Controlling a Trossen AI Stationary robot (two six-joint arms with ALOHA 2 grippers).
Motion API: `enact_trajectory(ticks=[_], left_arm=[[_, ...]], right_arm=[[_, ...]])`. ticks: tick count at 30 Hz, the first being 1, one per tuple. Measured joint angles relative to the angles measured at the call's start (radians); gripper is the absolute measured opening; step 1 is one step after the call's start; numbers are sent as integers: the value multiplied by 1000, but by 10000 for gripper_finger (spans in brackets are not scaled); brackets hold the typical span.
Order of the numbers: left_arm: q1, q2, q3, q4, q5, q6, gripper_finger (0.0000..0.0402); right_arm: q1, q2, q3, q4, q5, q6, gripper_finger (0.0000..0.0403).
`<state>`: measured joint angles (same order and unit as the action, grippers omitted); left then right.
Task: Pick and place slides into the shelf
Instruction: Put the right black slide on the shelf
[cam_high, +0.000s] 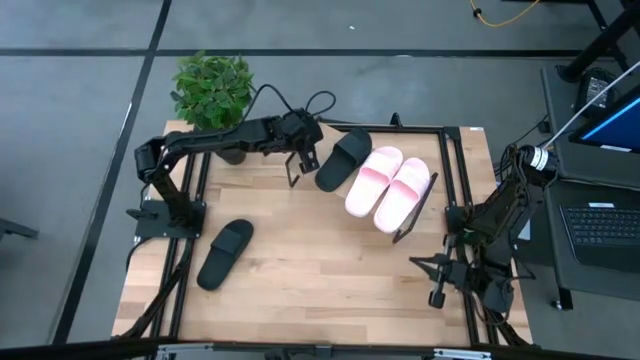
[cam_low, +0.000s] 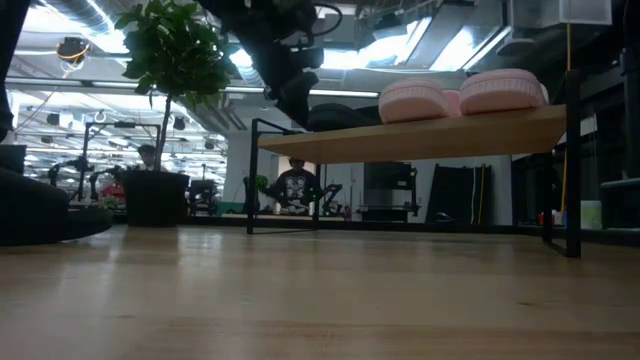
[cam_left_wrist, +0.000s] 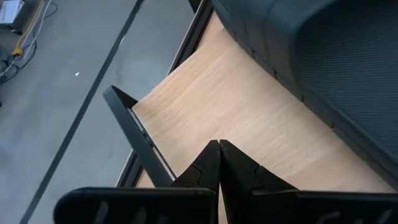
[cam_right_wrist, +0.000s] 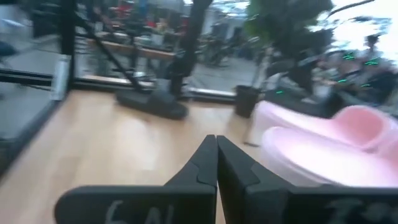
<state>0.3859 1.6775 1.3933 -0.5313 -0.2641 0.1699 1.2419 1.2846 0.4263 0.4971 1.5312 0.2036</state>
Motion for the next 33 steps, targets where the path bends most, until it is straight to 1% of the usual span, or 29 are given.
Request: enact_trajectory(ticks=[2,7,12,17,21,28,33], left_arm=[[5,0,0,0,1,0,0],[5,0,0,1,1,0,0],[5,0,0,4,3,0,0],[5,0,0,36,75,-1,0],[5,0,0,67,77,-2,0],[7,29,-1,82,77,-3,0],[7,69,-1,79,127,-6,0]], right_arm=[[0,0,0,-2,36,-25,4],[-8,0,0,-3,39,-56,4],[-65,0,0,-2,39,-79,4],[-129,0,0,-2,40,-121,4],[-150,0,0,-1,40,-178,4],[-203,0,0,-1,40,-209,4],[-241,1,0,0,40,-232,4]])
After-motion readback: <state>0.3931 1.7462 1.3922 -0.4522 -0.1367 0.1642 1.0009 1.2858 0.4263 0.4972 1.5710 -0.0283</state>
